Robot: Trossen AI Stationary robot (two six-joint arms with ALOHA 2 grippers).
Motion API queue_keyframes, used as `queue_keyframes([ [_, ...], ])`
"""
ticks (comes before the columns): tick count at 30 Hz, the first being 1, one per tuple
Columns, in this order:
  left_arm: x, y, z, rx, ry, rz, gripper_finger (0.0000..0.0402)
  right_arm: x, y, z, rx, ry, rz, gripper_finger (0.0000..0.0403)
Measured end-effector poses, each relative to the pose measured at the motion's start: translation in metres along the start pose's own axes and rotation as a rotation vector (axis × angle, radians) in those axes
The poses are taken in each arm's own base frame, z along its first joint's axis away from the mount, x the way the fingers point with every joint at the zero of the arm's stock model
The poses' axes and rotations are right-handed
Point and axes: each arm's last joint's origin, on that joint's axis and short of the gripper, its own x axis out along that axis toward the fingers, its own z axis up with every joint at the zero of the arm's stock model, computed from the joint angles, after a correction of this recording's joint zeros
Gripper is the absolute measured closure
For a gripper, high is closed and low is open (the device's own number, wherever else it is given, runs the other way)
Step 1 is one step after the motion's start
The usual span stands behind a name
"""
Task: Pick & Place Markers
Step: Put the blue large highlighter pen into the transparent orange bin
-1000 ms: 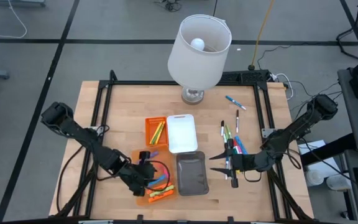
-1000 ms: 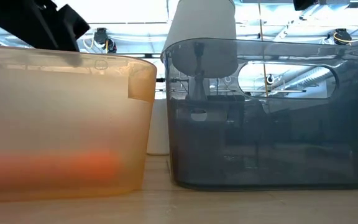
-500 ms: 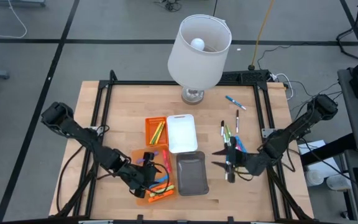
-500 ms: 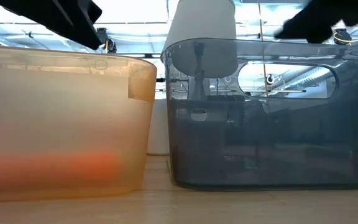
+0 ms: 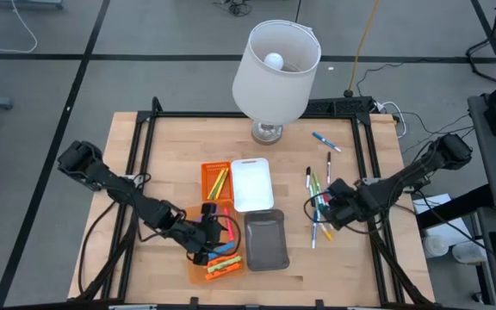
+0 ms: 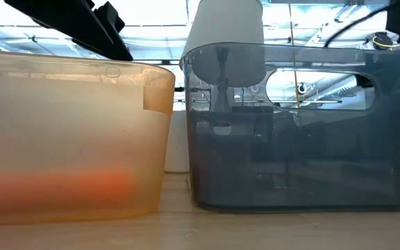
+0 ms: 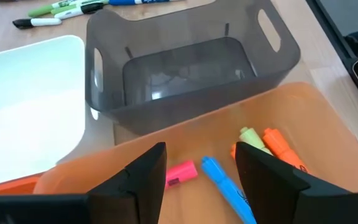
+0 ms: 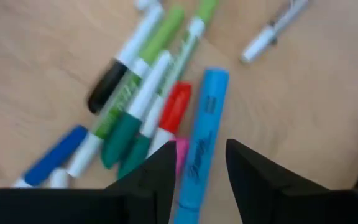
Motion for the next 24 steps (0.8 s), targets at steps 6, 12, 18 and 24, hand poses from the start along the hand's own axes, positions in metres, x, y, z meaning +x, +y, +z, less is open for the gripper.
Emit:
queue_keyframes([
  [6,0.000,0.001,0.000,-0.015,0.000,0.003,0.0202,0.010,-0.001,-0.005,-0.015,0.013,0.027,0.0280],
  [12,0.000,0.001,0.001,-0.017,-0.006,0.001,0.0206,0.014,-0.004,-0.004,-0.027,-0.019,-0.001,0.0284],
  [18,0.000,0.001,0.001,-0.016,-0.007,0.001,0.0200,0.031,-0.010,-0.007,-0.007,0.000,0.002,0.0289],
  [24,0.000,0.001,0.001,-0.014,-0.007,0.001,0.0199,0.048,-0.017,-0.011,-0.006,0.060,0.023,0.0292],
])
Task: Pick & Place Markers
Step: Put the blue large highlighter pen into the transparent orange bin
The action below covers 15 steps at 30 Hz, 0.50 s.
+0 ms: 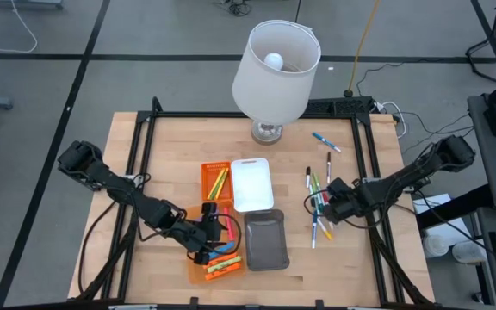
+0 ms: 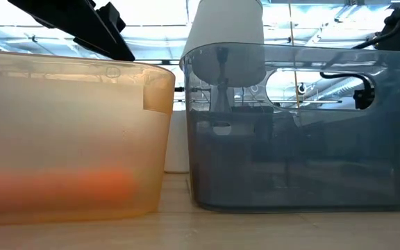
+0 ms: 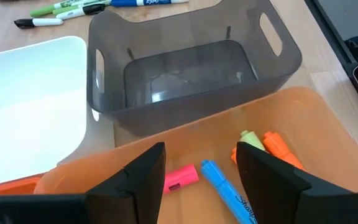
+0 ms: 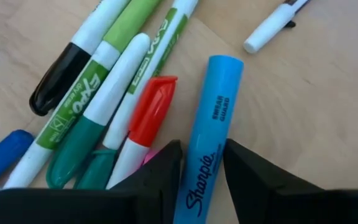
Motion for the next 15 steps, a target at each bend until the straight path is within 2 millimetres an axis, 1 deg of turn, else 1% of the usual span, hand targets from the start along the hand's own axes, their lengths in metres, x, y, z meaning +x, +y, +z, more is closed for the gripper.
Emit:
queue_keyframes([
  [4,0.000,0.000,0.000,-0.001,-0.001,0.000,0.0199,0.002,-0.003,0.001,0.021,0.030,-0.019,0.0308],
  [7,0.000,0.000,0.000,-0.001,-0.003,-0.001,0.0199,0.002,-0.004,0.002,0.075,0.034,-0.025,0.0331],
  [10,0.000,0.000,0.000,-0.002,-0.005,-0.001,0.0199,0.002,-0.005,0.004,0.088,0.032,-0.022,0.0355],
  [12,0.000,0.000,0.001,-0.002,-0.006,-0.002,0.0199,0.000,-0.006,0.005,0.085,0.003,-0.019,0.0356],
  [15,0.000,0.000,0.001,-0.002,-0.006,-0.002,0.0199,-0.008,-0.006,0.010,0.069,-0.086,-0.004,0.0356],
])
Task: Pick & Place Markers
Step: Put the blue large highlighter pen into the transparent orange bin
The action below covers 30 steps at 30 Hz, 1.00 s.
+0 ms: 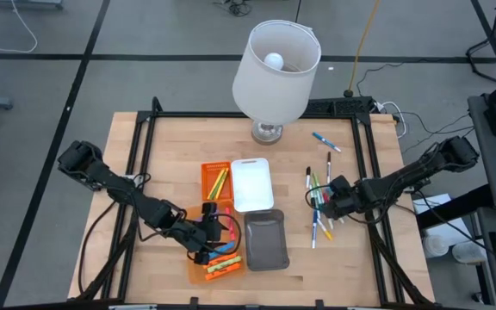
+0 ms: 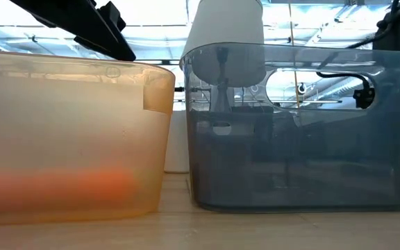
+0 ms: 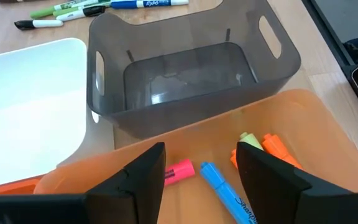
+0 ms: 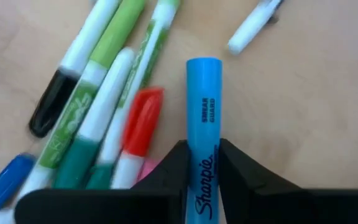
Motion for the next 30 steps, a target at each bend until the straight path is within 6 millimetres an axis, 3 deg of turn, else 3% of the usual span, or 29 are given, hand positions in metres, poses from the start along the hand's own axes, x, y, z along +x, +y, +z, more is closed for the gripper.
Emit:
queue_keyframes([
  [8,0.000,0.000,0.001,0.002,-0.010,-0.003,0.0199,-0.029,0.015,0.017,-0.074,-0.375,0.178,0.0356],
  [18,0.001,0.001,0.009,0.035,-0.083,-0.010,0.0199,-0.066,0.066,0.024,-0.300,-0.723,0.562,0.0356],
  [23,0.003,0.010,0.023,0.043,-0.192,0.002,0.0199,-0.079,0.086,0.021,-0.395,-0.874,0.657,0.0356],
  [30,0.013,0.030,0.046,-0.015,-0.410,0.045,0.0199,-0.082,0.111,0.019,-0.472,-1.009,0.802,0.0356],
])
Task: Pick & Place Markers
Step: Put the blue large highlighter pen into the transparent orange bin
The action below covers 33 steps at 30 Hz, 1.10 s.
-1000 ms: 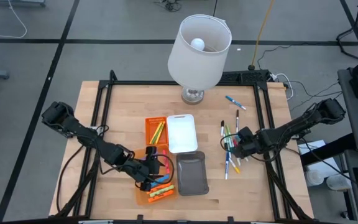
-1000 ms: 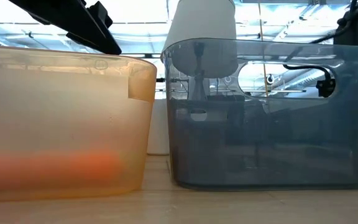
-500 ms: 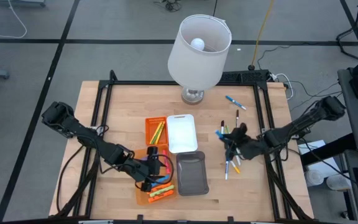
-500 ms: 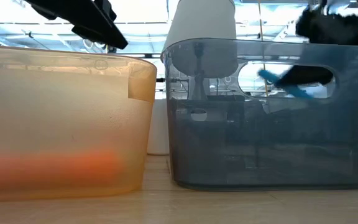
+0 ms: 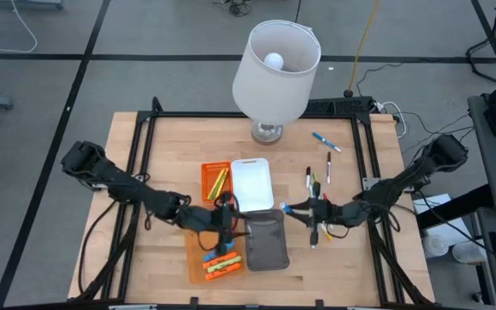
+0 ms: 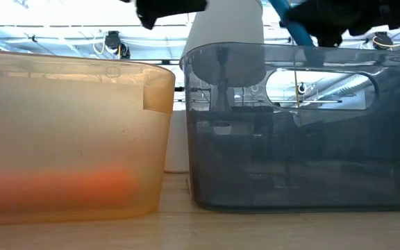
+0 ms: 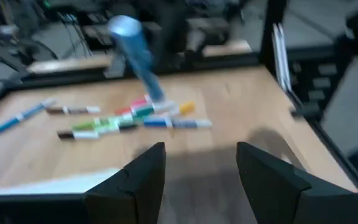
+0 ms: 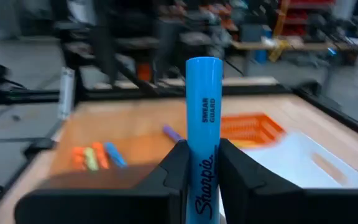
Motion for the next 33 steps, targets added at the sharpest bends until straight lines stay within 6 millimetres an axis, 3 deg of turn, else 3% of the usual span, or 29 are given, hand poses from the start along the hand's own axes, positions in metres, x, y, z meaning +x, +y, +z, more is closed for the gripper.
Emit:
queue_keyframes([
  [7,0.033,0.011,-0.006,0.004,-0.167,0.043,0.0199,0.012,0.010,-0.006,-0.065,-0.101,0.060,0.0356],
  [11,0.048,0.013,-0.013,-0.007,-0.247,-0.024,0.0199,0.014,0.012,-0.004,-0.047,-0.166,0.073,0.0356],
  [22,0.076,0.023,-0.034,-0.090,-0.377,-0.046,0.0199,0.017,0.015,-0.002,-0.013,-0.231,0.119,0.0356],
  [33,0.100,0.021,-0.019,-0.106,-0.427,-0.048,0.0199,0.022,0.018,0.003,-0.015,-0.223,0.124,0.0356],
])
